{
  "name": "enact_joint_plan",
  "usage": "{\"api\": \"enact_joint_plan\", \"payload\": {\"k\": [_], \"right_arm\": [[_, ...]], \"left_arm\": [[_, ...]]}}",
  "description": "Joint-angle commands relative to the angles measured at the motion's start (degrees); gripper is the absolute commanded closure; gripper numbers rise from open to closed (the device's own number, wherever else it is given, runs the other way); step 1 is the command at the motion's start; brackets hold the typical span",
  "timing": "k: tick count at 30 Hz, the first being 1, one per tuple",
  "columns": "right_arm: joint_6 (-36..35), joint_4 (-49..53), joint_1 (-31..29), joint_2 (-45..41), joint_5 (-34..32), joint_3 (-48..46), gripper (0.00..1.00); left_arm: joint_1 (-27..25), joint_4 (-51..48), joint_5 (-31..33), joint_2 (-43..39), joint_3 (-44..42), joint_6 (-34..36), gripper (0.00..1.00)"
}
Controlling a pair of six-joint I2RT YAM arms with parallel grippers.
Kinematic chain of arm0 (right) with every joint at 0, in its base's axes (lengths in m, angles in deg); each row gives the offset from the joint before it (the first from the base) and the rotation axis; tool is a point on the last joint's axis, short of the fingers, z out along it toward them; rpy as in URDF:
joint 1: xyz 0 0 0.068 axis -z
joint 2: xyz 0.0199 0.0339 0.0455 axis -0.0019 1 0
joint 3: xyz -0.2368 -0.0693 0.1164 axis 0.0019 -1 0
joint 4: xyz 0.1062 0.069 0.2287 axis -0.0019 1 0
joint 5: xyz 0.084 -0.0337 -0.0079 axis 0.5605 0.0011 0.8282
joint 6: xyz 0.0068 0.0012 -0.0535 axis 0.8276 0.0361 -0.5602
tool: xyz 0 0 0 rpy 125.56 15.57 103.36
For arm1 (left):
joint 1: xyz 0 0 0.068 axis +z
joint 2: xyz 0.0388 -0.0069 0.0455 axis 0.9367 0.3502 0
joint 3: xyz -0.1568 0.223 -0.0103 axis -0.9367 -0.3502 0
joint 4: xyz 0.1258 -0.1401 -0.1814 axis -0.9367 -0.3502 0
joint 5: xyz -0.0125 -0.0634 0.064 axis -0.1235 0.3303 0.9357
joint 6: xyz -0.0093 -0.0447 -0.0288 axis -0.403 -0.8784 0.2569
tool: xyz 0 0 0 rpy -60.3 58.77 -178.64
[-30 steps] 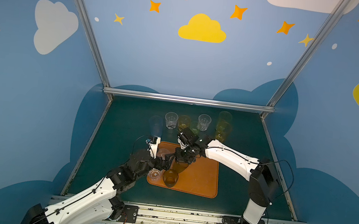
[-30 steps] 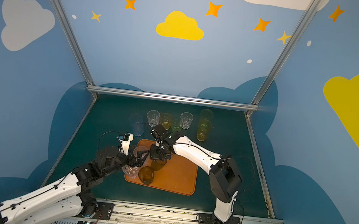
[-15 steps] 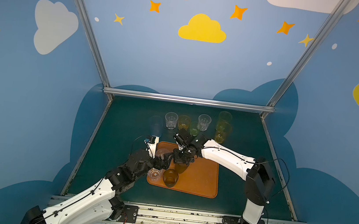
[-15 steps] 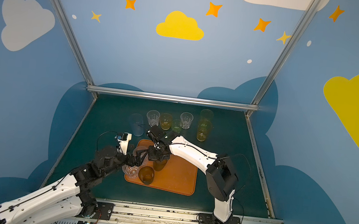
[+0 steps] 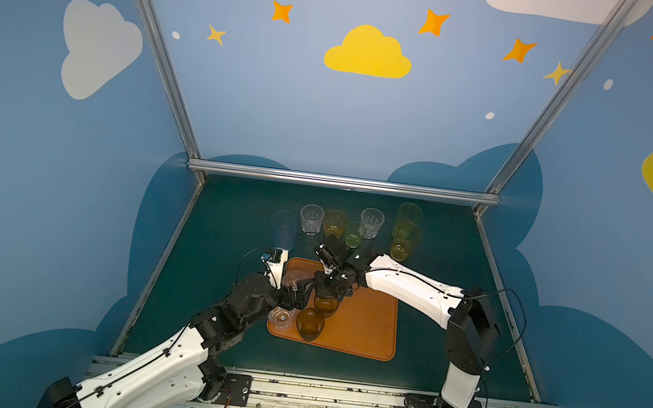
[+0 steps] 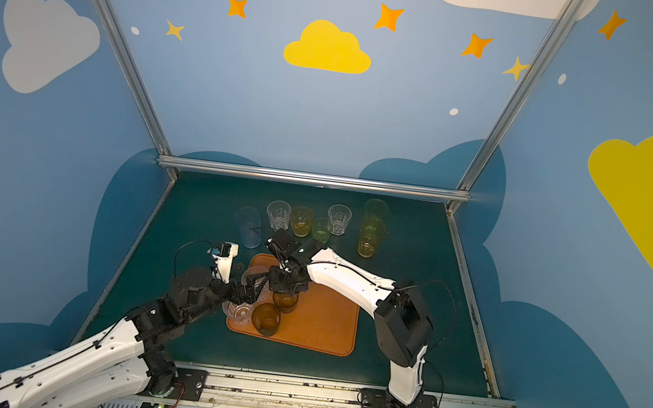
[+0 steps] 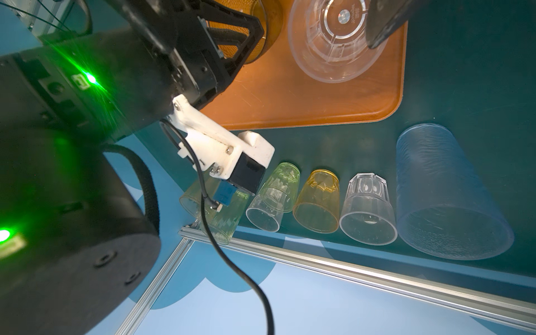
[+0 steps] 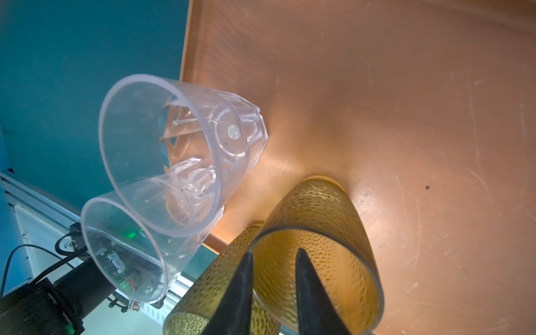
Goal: Place the glasses into the tray
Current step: 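Open the right gripper to release the amber glass upright on the tray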
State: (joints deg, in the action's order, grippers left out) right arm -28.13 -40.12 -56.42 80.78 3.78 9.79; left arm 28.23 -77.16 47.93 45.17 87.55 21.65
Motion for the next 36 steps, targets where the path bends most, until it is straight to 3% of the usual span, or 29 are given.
{"api": "enact_joint_plan", "payload": {"k": [1,28,36], "right_arm": [[0.4,1.1,-0.3,-0.3,-1.2,0.7,0.72],[0.7,1.1,2.0,-3.9,-4.5,0.9,0.67],[-0.3,1.2,4.6,-8.6,-6.9,-0.7,0.61]], "left_arm": [[0.0,0.7,0.7,-0.7,-0.6,-0.2,0.0],[-0.1,0.3,1.6,-2.4,-0.7,-0.9,0.0],[0.0,0.7,1.5,-0.8,0.4,-1.3,0.0]]}}
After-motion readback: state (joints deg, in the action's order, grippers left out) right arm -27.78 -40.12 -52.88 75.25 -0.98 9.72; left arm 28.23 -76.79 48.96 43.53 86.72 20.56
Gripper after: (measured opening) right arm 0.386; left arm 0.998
